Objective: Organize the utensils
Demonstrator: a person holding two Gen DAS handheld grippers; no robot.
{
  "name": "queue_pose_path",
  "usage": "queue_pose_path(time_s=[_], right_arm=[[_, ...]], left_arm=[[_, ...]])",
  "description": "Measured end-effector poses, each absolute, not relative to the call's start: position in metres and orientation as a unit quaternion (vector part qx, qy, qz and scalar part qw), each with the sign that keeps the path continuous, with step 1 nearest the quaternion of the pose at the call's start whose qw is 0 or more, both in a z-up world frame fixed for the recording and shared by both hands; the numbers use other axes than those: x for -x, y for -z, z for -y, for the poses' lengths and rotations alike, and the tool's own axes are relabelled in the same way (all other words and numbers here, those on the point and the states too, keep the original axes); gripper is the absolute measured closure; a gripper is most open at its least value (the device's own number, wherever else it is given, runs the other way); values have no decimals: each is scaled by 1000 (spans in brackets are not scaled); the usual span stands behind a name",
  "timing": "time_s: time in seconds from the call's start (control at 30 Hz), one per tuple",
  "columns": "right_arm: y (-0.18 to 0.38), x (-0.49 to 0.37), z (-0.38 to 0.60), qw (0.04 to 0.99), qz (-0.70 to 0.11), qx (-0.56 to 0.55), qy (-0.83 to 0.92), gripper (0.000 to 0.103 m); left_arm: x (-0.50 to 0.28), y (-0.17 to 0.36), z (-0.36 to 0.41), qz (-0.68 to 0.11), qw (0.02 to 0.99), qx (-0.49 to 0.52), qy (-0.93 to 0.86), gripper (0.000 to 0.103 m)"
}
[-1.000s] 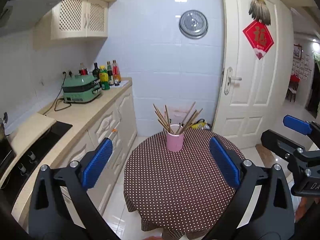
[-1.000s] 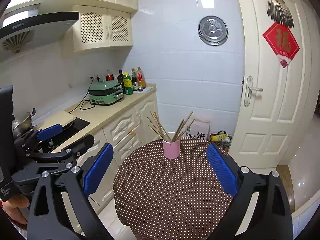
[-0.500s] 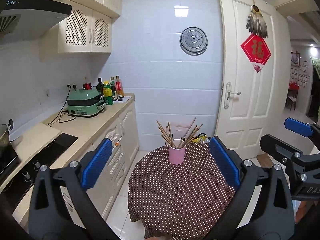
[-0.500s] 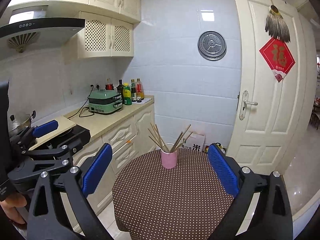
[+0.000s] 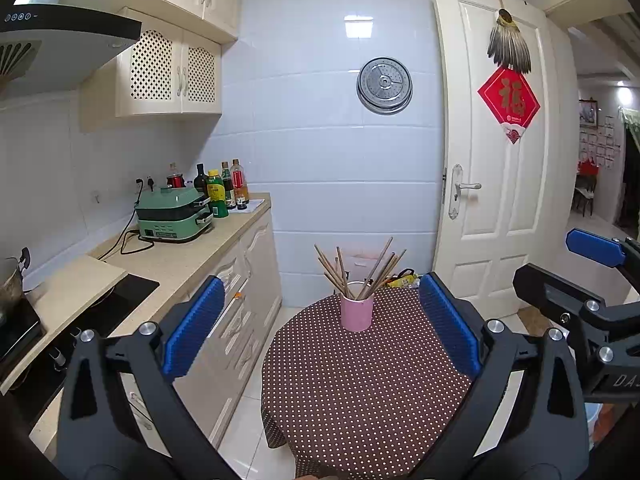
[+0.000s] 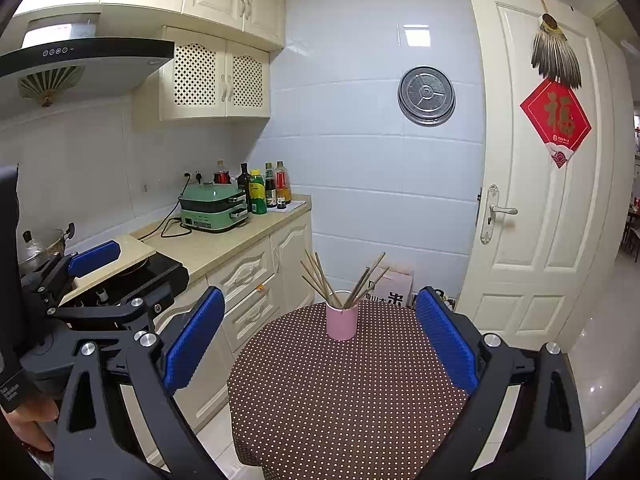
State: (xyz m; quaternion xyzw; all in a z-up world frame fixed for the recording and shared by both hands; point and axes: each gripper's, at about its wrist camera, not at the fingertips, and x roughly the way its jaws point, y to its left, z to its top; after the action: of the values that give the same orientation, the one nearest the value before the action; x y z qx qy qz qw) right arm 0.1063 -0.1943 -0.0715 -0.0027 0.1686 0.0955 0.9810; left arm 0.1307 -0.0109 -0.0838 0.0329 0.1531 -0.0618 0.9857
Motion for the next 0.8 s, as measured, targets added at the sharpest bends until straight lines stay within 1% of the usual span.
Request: queue_pose_path(time_s=[0.8], right_arm=[[70, -112, 196, 980, -171, -2, -101, 10]], left_arm=[[-137, 80, 17, -157, 985, -34, 57, 7]])
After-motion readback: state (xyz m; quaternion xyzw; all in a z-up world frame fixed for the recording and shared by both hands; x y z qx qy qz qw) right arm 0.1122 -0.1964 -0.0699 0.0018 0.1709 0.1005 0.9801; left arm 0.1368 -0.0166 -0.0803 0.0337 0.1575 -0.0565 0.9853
